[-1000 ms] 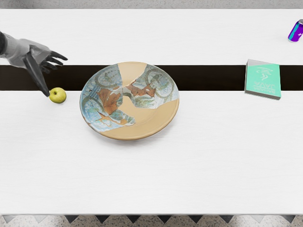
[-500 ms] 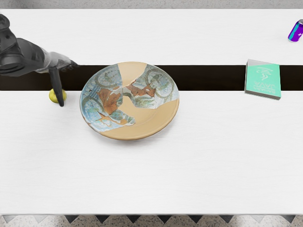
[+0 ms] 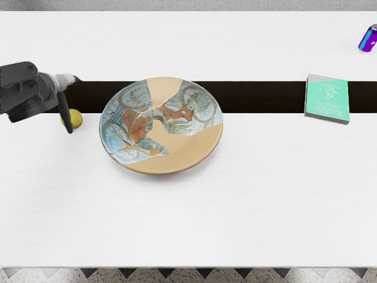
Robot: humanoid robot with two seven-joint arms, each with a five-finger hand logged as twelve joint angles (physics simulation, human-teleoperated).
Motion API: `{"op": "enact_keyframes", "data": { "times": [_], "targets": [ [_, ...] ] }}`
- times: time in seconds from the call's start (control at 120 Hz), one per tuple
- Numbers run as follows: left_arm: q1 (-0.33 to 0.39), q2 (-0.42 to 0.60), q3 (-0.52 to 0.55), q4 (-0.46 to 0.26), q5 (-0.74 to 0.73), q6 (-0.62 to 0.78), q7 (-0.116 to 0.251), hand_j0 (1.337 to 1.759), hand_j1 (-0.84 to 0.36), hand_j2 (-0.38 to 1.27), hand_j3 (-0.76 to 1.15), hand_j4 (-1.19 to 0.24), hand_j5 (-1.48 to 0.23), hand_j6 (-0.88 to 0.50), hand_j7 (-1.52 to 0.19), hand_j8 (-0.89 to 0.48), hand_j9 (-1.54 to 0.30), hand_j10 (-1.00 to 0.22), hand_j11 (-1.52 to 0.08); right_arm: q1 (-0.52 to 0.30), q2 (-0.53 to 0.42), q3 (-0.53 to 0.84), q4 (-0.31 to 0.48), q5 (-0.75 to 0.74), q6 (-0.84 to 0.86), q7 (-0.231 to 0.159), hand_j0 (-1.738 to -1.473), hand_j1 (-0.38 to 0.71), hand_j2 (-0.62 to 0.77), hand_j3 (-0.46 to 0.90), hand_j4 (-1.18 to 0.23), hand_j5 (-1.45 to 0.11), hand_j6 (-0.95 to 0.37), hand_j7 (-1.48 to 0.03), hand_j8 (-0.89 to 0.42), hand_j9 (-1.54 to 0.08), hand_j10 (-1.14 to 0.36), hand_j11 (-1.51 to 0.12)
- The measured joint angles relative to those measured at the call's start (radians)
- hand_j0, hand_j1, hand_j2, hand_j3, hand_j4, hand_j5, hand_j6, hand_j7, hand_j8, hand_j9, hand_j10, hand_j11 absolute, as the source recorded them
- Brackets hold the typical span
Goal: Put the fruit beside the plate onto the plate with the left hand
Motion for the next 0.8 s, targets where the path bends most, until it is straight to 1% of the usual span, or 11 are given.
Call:
{"op": "enact_keyframes", "data": {
  "times": [0.142, 0.25, 0.308, 0.358, 0.608, 0.767, 0.8],
  "targets": [
    [0.021, -0.034, 0.002, 0.005, 0.022, 0.051, 0.000, 1.658, 0.20, 0.03, 0.00, -0.13, -0.17, -0.13, -0.17, -0.13, -0.17, -0.13, -0.17, 0.000, 0.000, 0.000, 0.000, 0.000, 0.000, 0.000, -1.658, -0.33, 0.00, 0.00, -0.02, -0.02, -0.02, -0.02, -0.02, -0.02, -0.02, -0.02],
    [0.030, -0.043, 0.004, 0.006, 0.030, 0.074, 0.000, 1.658, 0.15, 0.04, 0.00, -0.17, -0.22, -0.17, -0.22, -0.17, -0.22, -0.17, -0.22, 0.000, 0.000, 0.000, 0.000, 0.000, 0.000, 0.000, -1.658, -0.33, 0.00, 0.00, -0.02, -0.02, -0.02, -0.02, -0.02, -0.02, -0.02, -0.02],
    [0.051, -0.048, 0.004, 0.007, 0.040, 0.093, 0.000, 1.658, 0.12, 0.04, 0.00, -0.20, -0.25, -0.20, -0.25, -0.20, -0.25, -0.20, -0.25, 0.000, 0.000, 0.000, 0.000, 0.000, 0.000, 0.000, -1.658, -0.33, 0.00, 0.00, -0.02, -0.02, -0.02, -0.02, -0.02, -0.02, -0.02, -0.02],
    [0.054, -0.048, 0.005, 0.007, 0.046, 0.102, 0.000, 1.658, 0.09, 0.05, 0.00, -0.22, -0.28, -0.22, -0.28, -0.22, -0.28, -0.22, -0.28, 0.000, 0.000, 0.000, 0.000, 0.000, 0.000, 0.000, -1.658, -0.33, 0.00, 0.00, -0.02, -0.02, -0.02, -0.02, -0.02, -0.02, -0.02, -0.02],
    [0.077, -0.046, 0.007, 0.013, 0.055, 0.116, 0.000, 1.658, -0.05, 0.07, 0.00, -0.34, -0.44, -0.34, -0.44, -0.34, -0.44, -0.34, -0.44, 0.000, 0.000, 0.000, 0.000, 0.000, 0.000, 0.000, -1.658, -0.33, 0.00, 0.00, -0.02, -0.02, -0.02, -0.02, -0.02, -0.02, -0.02, -0.02],
    [0.077, -0.048, 0.044, 0.038, 0.056, 0.118, 0.000, 1.658, -0.10, 0.08, 0.00, -0.38, -0.49, -0.38, -0.49, -0.38, -0.49, -0.38, -0.49, 0.000, 0.000, 0.000, 0.000, 0.000, 0.000, 0.000, -1.658, -0.33, 0.00, 0.00, -0.02, -0.02, -0.02, -0.02, -0.02, -0.02, -0.02, -0.02],
    [0.090, -0.048, 0.050, 0.040, 0.056, 0.118, 0.000, 1.658, -0.11, 0.08, 0.00, -0.39, -0.50, -0.39, -0.50, -0.39, -0.50, -0.39, -0.50, 0.000, 0.000, 0.000, 0.000, 0.000, 0.000, 0.000, -1.658, -0.33, 0.00, 0.00, -0.02, -0.02, -0.02, -0.02, -0.02, -0.02, -0.02, -0.02]
  ]
}}
